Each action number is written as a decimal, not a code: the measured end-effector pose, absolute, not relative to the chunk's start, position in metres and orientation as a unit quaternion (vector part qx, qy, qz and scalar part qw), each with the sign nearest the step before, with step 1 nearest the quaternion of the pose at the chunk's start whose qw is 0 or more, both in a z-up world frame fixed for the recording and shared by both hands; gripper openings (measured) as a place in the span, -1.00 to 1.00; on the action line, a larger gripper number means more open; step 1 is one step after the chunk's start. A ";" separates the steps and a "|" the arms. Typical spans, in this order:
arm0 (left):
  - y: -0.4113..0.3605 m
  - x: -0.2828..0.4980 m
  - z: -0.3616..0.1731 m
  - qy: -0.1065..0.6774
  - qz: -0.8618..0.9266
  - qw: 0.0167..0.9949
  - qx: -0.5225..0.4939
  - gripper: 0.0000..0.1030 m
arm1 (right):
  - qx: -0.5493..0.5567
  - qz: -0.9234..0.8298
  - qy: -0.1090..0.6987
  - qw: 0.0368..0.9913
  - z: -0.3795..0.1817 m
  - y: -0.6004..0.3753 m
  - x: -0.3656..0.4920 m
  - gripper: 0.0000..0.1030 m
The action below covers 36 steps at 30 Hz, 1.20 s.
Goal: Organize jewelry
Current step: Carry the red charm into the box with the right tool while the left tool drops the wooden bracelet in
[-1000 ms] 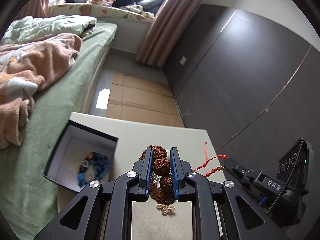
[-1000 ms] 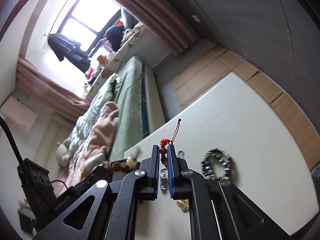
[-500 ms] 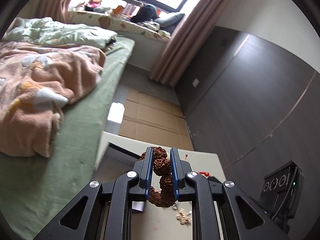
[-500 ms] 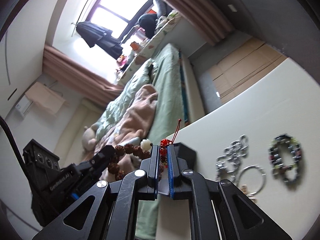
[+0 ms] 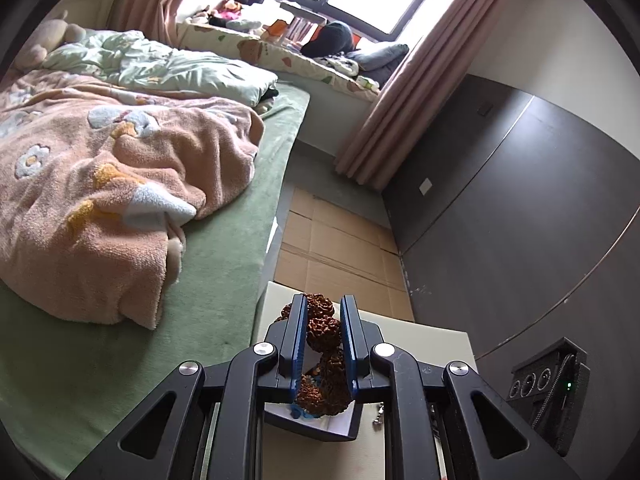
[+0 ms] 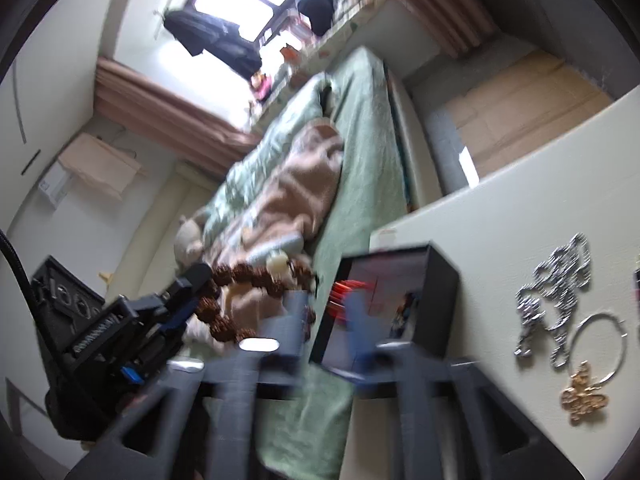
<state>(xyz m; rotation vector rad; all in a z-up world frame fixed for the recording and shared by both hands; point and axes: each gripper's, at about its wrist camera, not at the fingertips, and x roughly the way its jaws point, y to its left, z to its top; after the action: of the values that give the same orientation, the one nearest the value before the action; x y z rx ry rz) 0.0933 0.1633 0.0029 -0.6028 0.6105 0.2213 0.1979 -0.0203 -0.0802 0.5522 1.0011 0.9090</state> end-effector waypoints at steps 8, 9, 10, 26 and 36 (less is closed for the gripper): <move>0.151 0.103 -0.007 0.315 0.089 0.901 -0.285 -0.66 | 0.242 0.375 0.449 0.774 -0.075 -0.040 0.194 0.26; 0.148 0.105 -0.008 0.315 0.083 0.901 -0.286 -0.66 | 0.242 0.370 0.446 0.778 -0.073 -0.046 0.193 0.26; 0.145 0.107 -0.009 0.317 0.078 0.901 -0.286 -0.66 | 0.240 0.365 0.445 0.782 -0.071 -0.051 0.192 0.26; 0.133 0.124 -0.034 0.359 0.110 0.880 -0.291 -0.13 | 0.249 0.320 0.430 0.807 -0.052 -0.116 0.194 0.26; 0.114 0.127 -0.034 0.371 0.102 0.886 -0.259 -0.13 | 0.262 0.273 0.419 0.826 -0.046 -0.171 0.200 0.26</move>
<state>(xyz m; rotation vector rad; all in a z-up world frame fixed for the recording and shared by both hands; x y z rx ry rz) 0.1268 0.1144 -0.0344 -0.5383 0.7719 0.2122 0.2000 -0.1712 -0.0457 0.5570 0.8903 0.5792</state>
